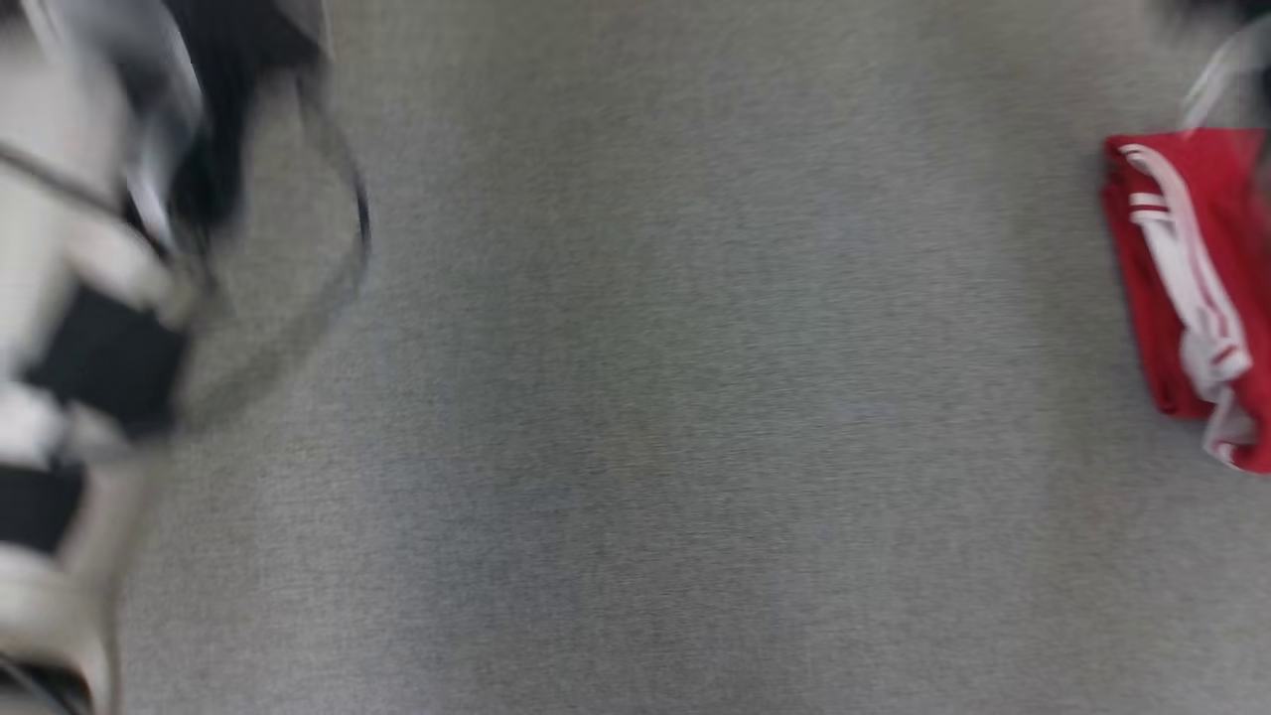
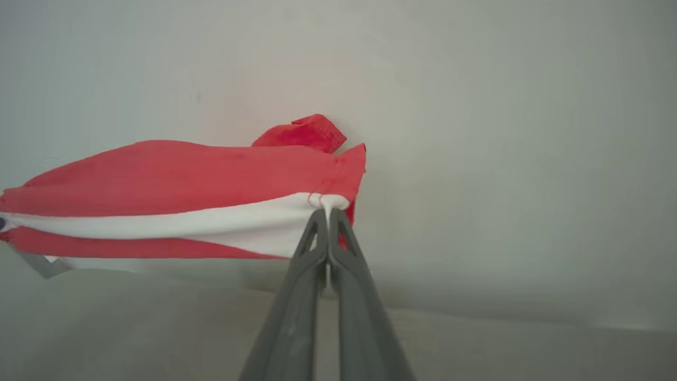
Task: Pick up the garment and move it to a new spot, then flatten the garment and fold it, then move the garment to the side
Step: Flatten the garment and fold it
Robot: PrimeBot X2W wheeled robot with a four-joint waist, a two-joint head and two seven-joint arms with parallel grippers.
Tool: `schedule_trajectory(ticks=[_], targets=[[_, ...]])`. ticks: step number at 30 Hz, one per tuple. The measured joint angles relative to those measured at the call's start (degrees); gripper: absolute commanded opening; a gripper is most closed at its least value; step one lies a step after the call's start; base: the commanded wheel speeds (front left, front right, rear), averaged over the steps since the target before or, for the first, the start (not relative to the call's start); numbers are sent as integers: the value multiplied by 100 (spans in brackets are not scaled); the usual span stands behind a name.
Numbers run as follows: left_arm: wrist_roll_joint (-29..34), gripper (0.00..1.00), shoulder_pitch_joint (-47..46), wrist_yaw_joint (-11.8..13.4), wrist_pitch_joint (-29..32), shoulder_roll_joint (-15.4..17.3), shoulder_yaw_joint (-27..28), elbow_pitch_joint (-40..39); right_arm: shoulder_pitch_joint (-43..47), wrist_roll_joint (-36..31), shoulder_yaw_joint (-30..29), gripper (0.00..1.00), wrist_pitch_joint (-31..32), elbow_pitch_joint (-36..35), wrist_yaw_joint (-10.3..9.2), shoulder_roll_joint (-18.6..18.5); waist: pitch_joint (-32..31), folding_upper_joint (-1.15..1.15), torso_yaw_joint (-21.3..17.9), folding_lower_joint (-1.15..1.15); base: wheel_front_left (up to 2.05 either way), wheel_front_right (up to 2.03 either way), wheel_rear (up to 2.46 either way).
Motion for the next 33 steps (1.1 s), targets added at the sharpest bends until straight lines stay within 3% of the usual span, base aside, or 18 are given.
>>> schedule_trajectory(ticks=[4,10,17,33], targets=[[156,0,1286,-2,-316,69,-293,264,1335,10,236,0,-394,59,47,74,-9,0,112,0,0,0,0],[454,0,2299,-56,-623,57,-835,511,2687,9,450,0,-949,20,53,47,-305,0,134,-2,0,0,0],[662,0,2889,19,-827,67,-1025,598,3630,-8,694,0,-1323,-282,54,-8,-855,-1,68,-3,0,0,0],[700,0,4805,450,-976,9,-1248,690,5470,-148,1183,0,-1330,-376,44,-182,-2116,-2,31,-5,0,0,0]])
